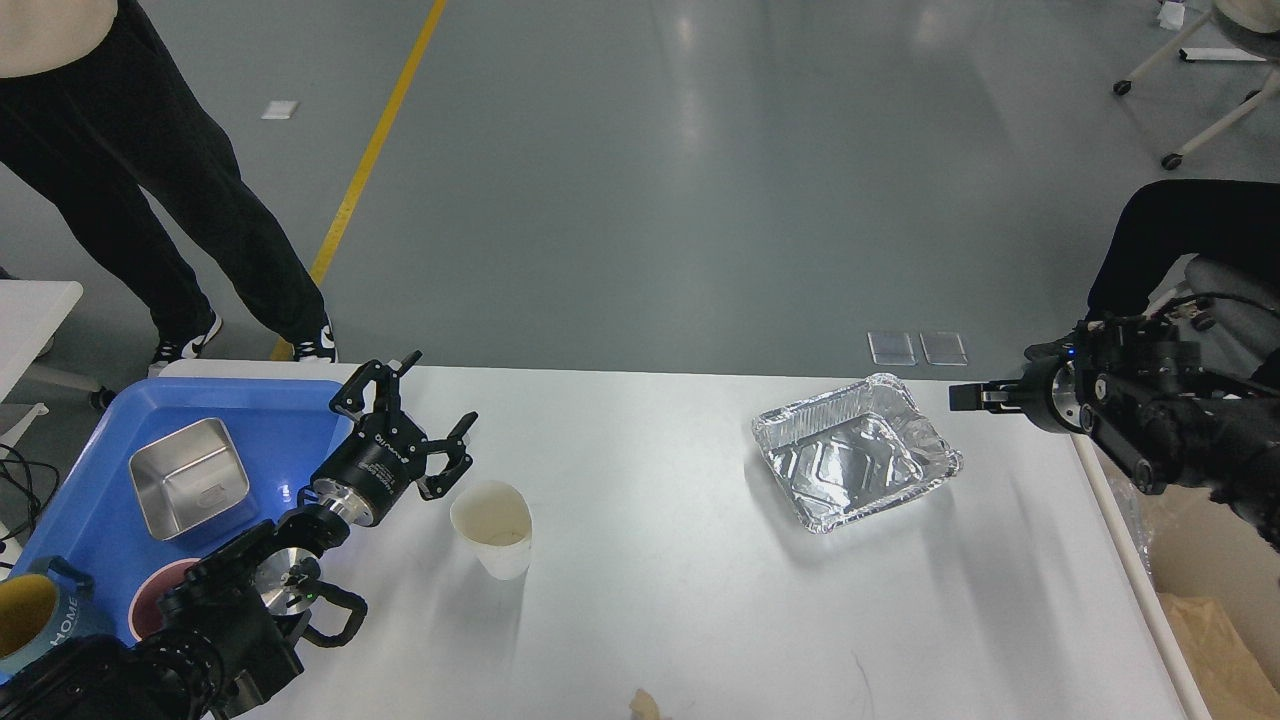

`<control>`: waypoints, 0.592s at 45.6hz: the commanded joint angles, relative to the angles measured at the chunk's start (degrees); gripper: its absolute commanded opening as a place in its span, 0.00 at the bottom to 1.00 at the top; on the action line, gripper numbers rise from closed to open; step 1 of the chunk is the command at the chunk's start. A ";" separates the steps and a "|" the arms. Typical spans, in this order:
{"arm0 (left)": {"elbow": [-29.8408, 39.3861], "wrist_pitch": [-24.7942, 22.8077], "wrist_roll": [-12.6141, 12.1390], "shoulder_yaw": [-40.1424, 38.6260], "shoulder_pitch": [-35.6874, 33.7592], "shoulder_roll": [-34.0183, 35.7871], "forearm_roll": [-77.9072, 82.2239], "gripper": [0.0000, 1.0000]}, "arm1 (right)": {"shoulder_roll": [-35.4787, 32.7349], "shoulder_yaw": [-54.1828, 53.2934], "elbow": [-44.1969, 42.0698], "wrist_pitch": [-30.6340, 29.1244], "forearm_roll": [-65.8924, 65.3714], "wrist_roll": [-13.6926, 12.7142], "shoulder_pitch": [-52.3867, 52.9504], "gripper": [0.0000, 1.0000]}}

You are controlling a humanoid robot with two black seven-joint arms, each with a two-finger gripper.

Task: Tidy desktop
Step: 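Reach the right gripper to the foil tray and grasp its edge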

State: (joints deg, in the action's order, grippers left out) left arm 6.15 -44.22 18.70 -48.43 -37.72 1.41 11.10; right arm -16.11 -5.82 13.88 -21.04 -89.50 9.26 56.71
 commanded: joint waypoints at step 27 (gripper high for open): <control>0.00 0.54 0.46 0.00 0.63 -0.35 -0.12 0.96 | 8.46 3.36 -6.32 6.80 2.22 1.11 -2.04 1.00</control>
State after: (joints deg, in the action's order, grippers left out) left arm 6.15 -43.61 19.03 -48.43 -37.02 0.94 10.98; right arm -8.85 -2.69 8.89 -15.58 -87.30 10.37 55.57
